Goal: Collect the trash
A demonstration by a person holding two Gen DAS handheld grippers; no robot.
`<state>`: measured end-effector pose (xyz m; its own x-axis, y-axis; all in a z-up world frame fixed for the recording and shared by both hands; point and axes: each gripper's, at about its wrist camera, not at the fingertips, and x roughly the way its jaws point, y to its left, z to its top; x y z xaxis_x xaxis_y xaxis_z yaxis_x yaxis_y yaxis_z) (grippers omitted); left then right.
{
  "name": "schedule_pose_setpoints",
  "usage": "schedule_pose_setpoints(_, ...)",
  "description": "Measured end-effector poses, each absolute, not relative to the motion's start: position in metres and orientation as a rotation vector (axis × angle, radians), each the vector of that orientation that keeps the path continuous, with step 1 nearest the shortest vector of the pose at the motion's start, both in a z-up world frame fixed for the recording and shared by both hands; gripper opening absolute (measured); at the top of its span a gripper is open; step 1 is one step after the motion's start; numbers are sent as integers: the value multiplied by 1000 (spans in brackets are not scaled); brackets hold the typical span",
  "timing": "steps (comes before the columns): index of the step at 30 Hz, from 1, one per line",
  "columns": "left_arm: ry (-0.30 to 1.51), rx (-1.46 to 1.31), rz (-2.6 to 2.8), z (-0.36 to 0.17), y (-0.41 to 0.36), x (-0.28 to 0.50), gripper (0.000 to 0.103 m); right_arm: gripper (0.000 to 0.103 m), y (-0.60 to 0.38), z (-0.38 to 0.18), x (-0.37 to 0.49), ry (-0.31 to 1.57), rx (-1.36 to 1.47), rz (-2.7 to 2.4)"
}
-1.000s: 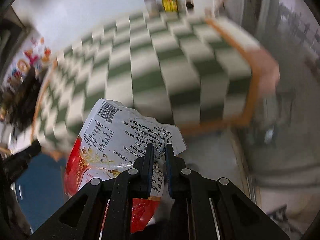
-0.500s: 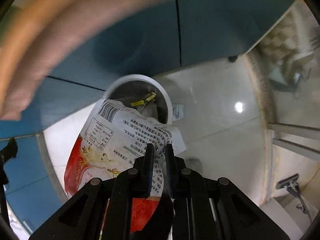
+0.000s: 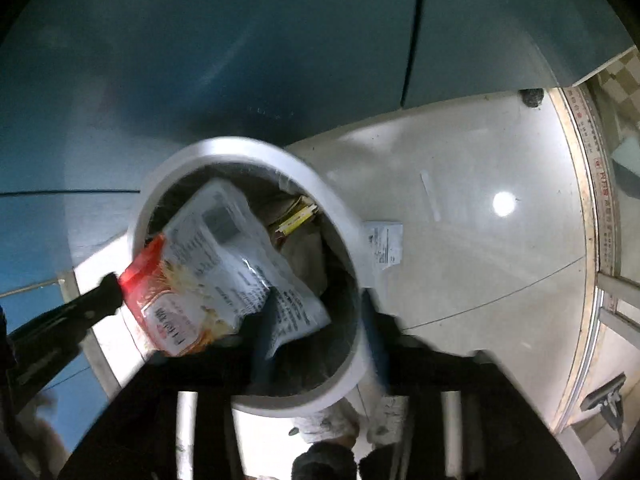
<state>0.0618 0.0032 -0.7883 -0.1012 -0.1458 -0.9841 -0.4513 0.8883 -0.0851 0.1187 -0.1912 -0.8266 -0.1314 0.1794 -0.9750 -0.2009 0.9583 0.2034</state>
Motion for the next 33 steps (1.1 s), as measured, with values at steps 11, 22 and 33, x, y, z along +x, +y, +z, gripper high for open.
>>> schedule_pose_setpoints(11,1598,-388,387,-725,3,30,96,103,-216,-759,106,1600,-132,342)
schedule_pose_setpoints(22,1481,-353,528,-561,-26,-42,96,103,-219,-606,62,1453,-294,404)
schedule_pose_setpoints(33,1331,-344,507,-382,-75,-86,96,103,-247,-393,14,1318,-298,458)
